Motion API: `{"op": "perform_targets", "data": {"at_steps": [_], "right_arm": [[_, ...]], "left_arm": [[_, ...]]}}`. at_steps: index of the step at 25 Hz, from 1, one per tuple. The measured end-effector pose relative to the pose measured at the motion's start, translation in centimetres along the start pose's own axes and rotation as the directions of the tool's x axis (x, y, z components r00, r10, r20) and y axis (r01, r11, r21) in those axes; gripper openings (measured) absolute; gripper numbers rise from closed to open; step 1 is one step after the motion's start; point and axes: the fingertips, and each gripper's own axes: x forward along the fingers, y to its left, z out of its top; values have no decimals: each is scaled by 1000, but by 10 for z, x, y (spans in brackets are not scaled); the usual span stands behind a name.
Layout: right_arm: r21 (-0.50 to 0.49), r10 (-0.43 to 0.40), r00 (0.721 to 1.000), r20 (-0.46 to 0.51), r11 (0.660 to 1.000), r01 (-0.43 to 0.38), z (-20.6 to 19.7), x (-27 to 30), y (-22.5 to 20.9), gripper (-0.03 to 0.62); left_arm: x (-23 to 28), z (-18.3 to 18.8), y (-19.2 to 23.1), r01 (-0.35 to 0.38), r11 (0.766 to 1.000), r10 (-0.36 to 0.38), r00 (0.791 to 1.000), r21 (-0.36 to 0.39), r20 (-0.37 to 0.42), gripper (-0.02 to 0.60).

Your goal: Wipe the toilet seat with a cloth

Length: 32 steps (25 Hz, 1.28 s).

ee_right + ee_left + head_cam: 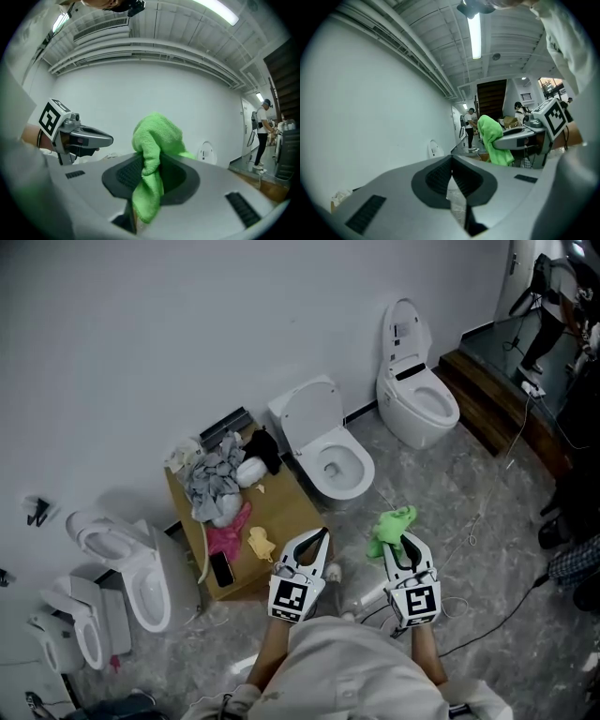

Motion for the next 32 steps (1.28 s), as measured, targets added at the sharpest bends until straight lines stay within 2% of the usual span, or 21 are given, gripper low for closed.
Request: {"op": "perform_targets", "data": {"at_steps": [8,22,32], "right_arm": [[-1,-32,999,-38,999,32,-9,56,-31,97],[-31,-103,991,-89,994,101,-18,178,-76,97],[-71,-176,971,-161,984,166,-27,222,-106,97]], "left_arm": [[52,-10,37,27,1000,-27,1000,-15,0,12],[150,-18,131,79,997,-79,997,-27,12,12],[205,-32,174,118,991,-118,993,-56,13,12]]}}
